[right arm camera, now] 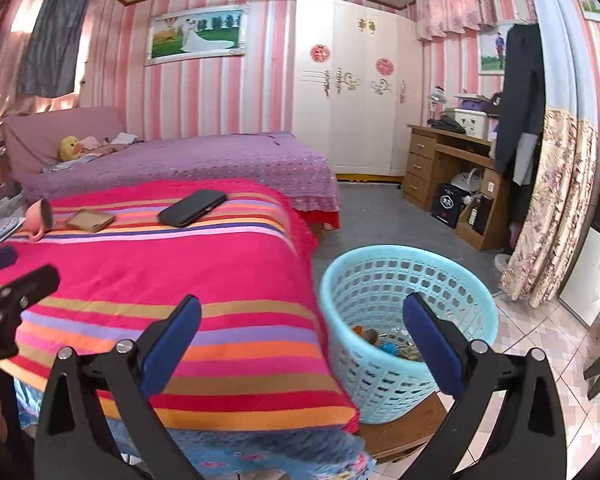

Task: Collect trash

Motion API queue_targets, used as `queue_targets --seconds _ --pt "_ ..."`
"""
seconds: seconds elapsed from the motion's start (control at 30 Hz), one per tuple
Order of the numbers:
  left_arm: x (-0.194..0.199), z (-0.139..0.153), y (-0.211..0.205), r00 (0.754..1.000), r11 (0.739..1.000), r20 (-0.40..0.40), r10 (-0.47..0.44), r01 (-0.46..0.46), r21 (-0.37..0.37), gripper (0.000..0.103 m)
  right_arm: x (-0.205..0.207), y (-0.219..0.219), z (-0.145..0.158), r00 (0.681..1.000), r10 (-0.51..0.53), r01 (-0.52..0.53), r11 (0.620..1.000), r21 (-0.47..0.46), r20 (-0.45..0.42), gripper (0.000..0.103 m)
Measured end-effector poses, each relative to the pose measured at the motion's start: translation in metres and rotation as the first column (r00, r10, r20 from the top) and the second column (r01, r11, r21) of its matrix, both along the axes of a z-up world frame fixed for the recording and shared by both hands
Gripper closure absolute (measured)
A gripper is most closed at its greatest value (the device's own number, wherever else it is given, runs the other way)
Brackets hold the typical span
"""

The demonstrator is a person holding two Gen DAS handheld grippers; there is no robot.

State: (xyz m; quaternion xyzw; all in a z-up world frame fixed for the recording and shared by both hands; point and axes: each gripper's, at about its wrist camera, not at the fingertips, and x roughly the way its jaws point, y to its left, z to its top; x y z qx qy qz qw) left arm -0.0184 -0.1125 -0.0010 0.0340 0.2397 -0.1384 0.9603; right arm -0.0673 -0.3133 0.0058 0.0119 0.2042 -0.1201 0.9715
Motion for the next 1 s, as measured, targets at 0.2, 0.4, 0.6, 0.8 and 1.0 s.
queue_targets --seconds 0.2,0.4,0.6,0.8,1.0 --pt "-0.005 -0.004 0.009 0.999 1.0 0.03 0.014 -0.014 0.007 0.006 0.002 0.016 0.005 0.999 0.029 -0.029 1.0 -0.012 0.028 0.005" --pt "-0.005 -0.004 0.014 0.998 0.999 0.048 0.029 -0.03 0.015 0.006 0.01 0.025 0.009 0.998 0.05 -0.05 0.999 -0.002 0.041 0.005" --pt "0.001 -0.002 0.024 0.998 0.999 0.053 0.042 -0.042 0.0 0.006 0.013 0.033 0.012 0.996 0.071 -0.07 0.997 -0.023 0.056 0.005" --pt "0.006 0.0 0.03 0.997 0.998 0.055 0.055 -0.055 -0.009 0.006 0.013 0.038 0.013 0.995 0.077 -0.073 0.996 -0.055 0.065 0.005" --pt "0.006 0.002 0.033 0.996 0.998 0.065 0.062 -0.061 -0.014 0.006 0.014 0.041 0.013 0.994 0.088 -0.085 0.995 -0.053 0.067 0.005"
